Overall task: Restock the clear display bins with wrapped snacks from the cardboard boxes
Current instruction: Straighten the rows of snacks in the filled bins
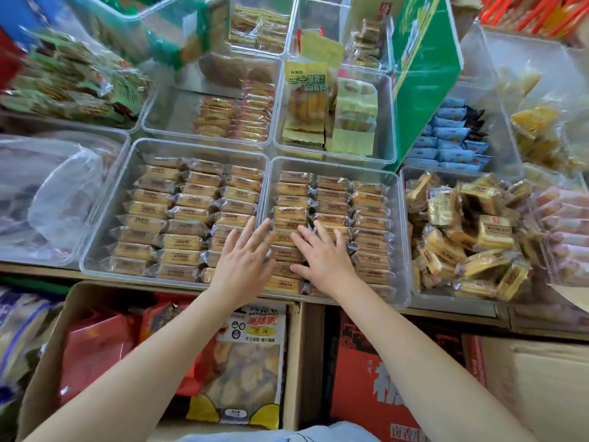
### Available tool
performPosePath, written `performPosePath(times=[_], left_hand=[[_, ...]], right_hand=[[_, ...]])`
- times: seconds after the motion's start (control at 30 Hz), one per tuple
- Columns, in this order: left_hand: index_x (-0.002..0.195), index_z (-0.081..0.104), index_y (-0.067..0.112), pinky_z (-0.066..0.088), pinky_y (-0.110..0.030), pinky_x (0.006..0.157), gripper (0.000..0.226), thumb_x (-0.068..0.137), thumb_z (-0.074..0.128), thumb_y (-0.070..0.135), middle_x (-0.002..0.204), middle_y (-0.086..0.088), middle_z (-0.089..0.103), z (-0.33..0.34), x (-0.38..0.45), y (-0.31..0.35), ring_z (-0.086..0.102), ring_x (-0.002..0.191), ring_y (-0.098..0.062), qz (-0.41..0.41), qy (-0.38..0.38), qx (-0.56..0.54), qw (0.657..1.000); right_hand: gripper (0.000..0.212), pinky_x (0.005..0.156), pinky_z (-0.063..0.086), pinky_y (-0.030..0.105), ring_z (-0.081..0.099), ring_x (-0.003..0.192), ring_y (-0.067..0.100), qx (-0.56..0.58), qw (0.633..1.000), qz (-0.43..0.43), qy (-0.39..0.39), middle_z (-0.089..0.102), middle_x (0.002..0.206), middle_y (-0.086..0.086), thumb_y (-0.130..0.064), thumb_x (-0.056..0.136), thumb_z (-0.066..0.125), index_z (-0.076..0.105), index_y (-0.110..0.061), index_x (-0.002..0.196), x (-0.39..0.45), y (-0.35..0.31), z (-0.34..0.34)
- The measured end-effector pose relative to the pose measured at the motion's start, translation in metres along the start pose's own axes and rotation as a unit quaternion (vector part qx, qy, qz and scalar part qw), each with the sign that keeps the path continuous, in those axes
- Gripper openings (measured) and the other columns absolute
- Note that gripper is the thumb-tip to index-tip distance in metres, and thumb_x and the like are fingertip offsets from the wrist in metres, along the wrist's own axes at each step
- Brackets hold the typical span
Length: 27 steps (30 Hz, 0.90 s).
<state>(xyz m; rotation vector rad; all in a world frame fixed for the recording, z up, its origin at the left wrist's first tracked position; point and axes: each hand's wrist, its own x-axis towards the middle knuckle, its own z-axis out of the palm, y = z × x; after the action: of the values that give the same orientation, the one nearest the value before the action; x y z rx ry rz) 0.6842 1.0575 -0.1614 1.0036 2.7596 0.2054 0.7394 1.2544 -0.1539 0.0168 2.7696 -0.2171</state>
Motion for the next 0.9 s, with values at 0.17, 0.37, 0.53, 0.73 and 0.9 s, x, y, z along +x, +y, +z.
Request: performPosePath(times=[0.17, 0.37, 0.53, 0.73, 0.9], left_hand=[[0.162, 0.007, 0.023, -0.009, -0.046, 0.122, 0.066, 0.105, 0.029, 0.048, 0.168, 0.003, -0.009, -0.011, 0.023, 0.002, -0.021, 0.152, -0.022, 0.002, -0.041, 0.018, 0.999], [0.161, -0.001, 0.022, -0.009, -0.052, 0.124, 0.07, 0.104, 0.018, 0.056, 0.167, 0.002, -0.013, -0.021, 0.039, 0.004, -0.026, 0.151, -0.028, 0.007, -0.101, 0.078, 0.992], [0.161, 0.0, 0.019, -0.014, -0.056, 0.121, 0.071, 0.103, 0.013, 0.059, 0.169, -0.002, -0.002, -0.025, 0.057, 0.007, -0.026, 0.15, -0.032, 0.026, -0.116, 0.142, 0.983], [0.161, 0.005, 0.017, -0.014, -0.057, 0.121, 0.066, 0.106, 0.013, 0.052, 0.169, -0.004, -0.003, -0.03, 0.063, 0.011, -0.024, 0.151, -0.032, 0.026, -0.115, 0.149, 0.982], [0.161, 0.002, 0.014, -0.012, -0.056, 0.122, 0.064, 0.107, 0.015, 0.046, 0.168, -0.006, -0.008, -0.031, 0.072, 0.009, -0.026, 0.15, -0.03, 0.034, -0.114, 0.17, 0.978]], right_hand=[[0.068, 0.121, 0.005, 0.055, 0.001, 0.154, 0.02, 0.026, 0.998, 0.029, 0.058, 0.012, 0.167, -0.003, -0.056, 0.1, 0.043, 0.024, -0.026, 0.157, 0.018, 0.006, -0.017], [0.076, 0.121, 0.0, 0.056, -0.007, 0.154, 0.019, -0.027, 0.999, 0.044, 0.011, 0.003, 0.168, -0.004, -0.064, 0.1, 0.029, 0.008, -0.022, 0.16, 0.029, 0.003, -0.012], [0.077, 0.12, -0.005, 0.057, -0.01, 0.154, 0.019, -0.034, 0.998, 0.052, 0.005, -0.003, 0.168, -0.004, -0.066, 0.1, 0.019, 0.002, -0.023, 0.161, 0.027, 0.004, -0.003], [0.086, 0.119, -0.01, 0.055, -0.016, 0.153, 0.019, -0.006, 0.999, 0.026, 0.026, -0.009, 0.168, -0.001, -0.073, 0.096, 0.024, 0.0, -0.021, 0.161, 0.028, 0.008, -0.007], [0.104, 0.121, -0.009, 0.055, -0.019, 0.152, 0.019, -0.01, 0.999, 0.047, 0.018, -0.015, 0.167, 0.002, -0.084, 0.087, 0.026, -0.007, -0.018, 0.16, 0.04, 0.012, -0.008]])
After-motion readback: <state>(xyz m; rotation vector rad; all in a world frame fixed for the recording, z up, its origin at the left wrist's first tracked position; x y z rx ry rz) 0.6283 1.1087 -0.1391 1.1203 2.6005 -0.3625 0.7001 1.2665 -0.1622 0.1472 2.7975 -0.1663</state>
